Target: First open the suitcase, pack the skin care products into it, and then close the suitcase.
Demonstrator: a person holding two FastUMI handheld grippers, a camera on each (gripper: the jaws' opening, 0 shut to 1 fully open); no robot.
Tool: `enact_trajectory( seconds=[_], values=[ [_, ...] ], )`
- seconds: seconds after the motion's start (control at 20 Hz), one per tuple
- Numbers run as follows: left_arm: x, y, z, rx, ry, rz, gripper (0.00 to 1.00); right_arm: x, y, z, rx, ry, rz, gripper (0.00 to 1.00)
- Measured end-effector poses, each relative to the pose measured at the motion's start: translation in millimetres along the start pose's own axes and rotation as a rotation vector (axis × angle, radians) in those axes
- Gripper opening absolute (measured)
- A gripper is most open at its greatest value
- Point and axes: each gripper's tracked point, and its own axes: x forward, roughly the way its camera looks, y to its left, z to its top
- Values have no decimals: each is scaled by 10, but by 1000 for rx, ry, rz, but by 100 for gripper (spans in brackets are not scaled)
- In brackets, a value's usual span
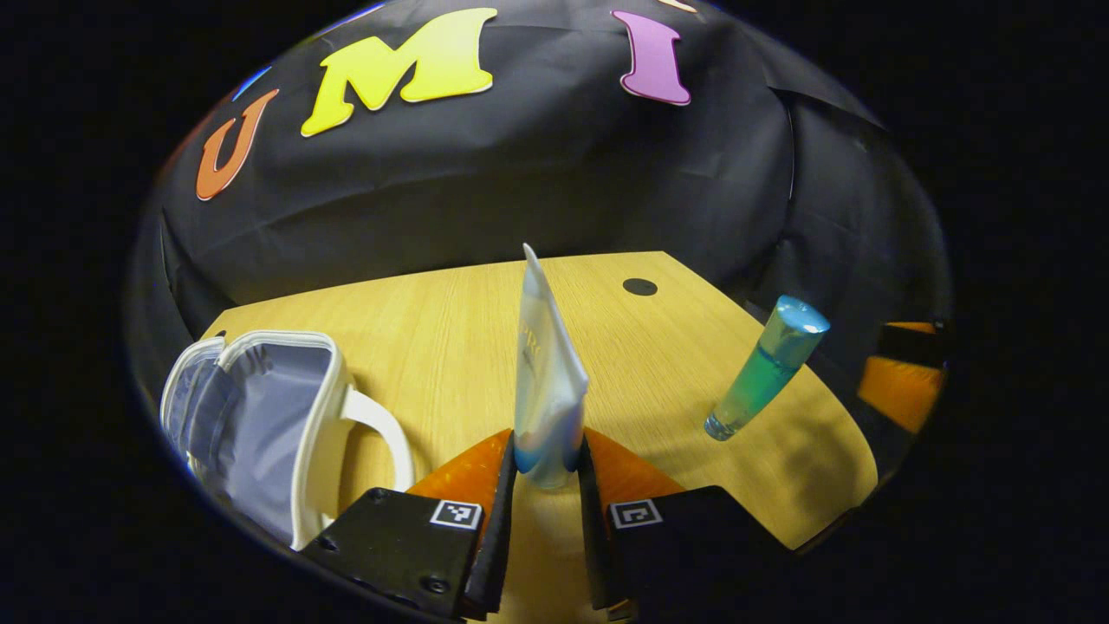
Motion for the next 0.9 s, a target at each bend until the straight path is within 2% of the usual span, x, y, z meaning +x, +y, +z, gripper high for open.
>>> enact_trajectory(
  seconds=[0.1,0.4,0.5,0.55,0.65,0.75,0.85,0.9],
  values=[
    [-229,81,73,-10,-8,14,39,183,113,-79,4,21,29,79],
    [-842,339,238,-11,-36,52,40,655,222,-291,79,82,42,77],
    [-984,448,257,-1,-43,71,40,814,255,-332,83,94,43,69],
    [-1042,518,261,-1,-42,83,40,887,254,-371,82,103,36,59],
    [-1136,675,240,-5,-36,116,39,959,294,-376,85,108,39,52],
    [-1247,844,218,-13,-30,144,40,996,291,-371,81,104,23,52],
    [-1327,1015,164,-28,-18,171,40,1011,305,-355,83,105,17,42],
    [-1385,1112,137,-35,-14,182,40,1000,300,-340,76,108,8,42]
  ],
)
